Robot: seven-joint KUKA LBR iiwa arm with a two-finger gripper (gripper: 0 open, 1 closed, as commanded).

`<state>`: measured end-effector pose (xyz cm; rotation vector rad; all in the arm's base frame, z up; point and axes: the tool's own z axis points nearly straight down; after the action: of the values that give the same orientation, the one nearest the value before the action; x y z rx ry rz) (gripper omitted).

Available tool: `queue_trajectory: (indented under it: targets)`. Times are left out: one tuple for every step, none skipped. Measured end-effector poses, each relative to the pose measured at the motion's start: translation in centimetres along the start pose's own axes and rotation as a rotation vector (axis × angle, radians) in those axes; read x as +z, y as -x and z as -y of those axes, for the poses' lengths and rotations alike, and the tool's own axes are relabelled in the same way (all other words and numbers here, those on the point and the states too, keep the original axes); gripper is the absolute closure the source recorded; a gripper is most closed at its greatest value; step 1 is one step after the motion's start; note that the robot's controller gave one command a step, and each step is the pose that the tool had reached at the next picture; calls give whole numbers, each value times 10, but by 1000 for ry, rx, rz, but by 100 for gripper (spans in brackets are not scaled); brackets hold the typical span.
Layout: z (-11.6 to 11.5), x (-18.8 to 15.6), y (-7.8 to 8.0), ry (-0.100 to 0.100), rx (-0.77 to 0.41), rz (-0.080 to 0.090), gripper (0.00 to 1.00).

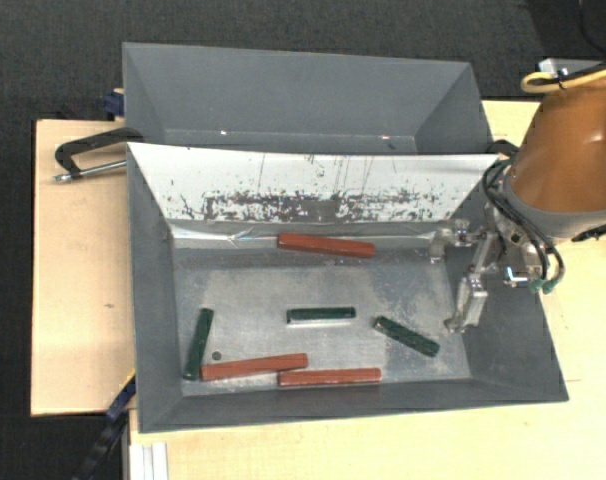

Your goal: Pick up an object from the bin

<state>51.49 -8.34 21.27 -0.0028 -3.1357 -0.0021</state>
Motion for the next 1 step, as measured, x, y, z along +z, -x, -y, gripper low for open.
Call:
queue_trajectory:
  targets:
    - [0,-5,2,-1,-2,9,0]
